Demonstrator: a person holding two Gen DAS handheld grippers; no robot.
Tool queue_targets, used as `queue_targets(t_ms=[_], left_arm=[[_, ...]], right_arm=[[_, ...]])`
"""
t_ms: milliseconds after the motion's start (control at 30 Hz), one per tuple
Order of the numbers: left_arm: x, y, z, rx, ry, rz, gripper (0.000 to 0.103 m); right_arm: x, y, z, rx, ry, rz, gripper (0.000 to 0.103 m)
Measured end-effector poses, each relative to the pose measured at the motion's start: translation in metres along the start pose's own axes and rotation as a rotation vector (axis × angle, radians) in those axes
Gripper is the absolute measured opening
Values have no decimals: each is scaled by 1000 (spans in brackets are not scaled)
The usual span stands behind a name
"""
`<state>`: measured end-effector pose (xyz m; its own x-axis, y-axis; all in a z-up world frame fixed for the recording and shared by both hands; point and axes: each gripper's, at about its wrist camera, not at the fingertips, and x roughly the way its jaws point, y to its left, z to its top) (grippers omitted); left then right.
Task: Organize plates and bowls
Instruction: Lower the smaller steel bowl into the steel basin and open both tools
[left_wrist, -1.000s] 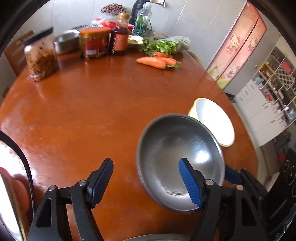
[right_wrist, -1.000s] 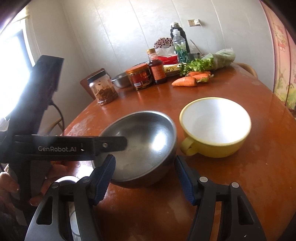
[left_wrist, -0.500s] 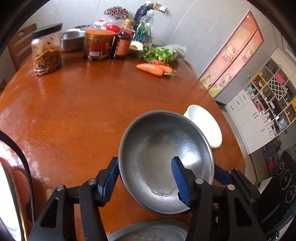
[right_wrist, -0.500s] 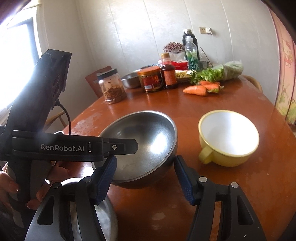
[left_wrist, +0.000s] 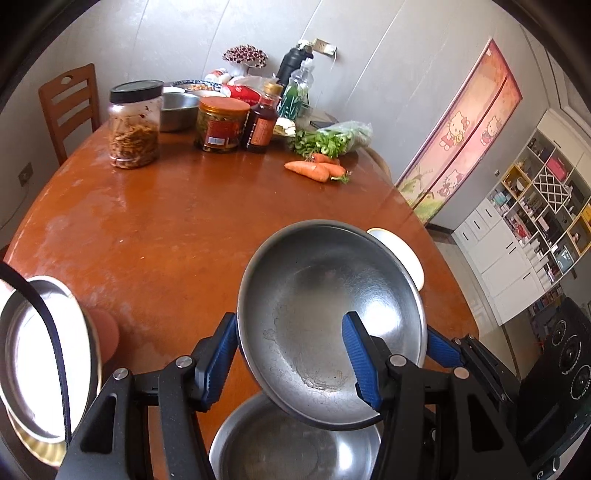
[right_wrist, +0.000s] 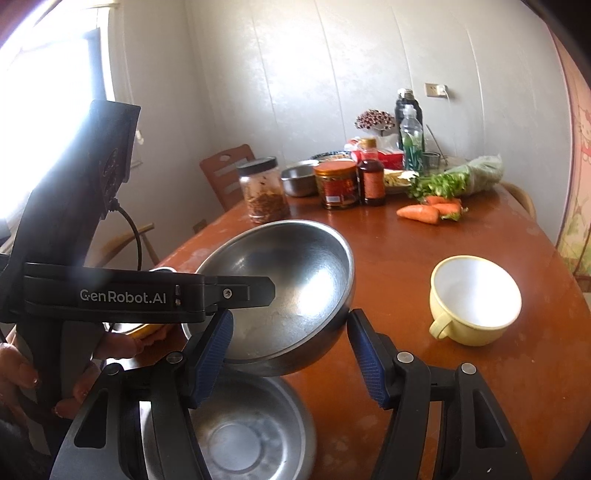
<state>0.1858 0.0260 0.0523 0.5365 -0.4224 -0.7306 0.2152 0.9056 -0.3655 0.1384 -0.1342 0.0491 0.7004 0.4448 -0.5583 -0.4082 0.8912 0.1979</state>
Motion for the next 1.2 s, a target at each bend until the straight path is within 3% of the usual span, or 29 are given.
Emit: queue_targets(t_ms=[633,1200], left_arm=[[-38,-3,-57,-40,-31,19,57],[-33,-11,-95,-67,-7,43,57]], right_arm=[[-40,29,-29,-54,13,67,67],[-54,28,-65,-67,78,98,67]])
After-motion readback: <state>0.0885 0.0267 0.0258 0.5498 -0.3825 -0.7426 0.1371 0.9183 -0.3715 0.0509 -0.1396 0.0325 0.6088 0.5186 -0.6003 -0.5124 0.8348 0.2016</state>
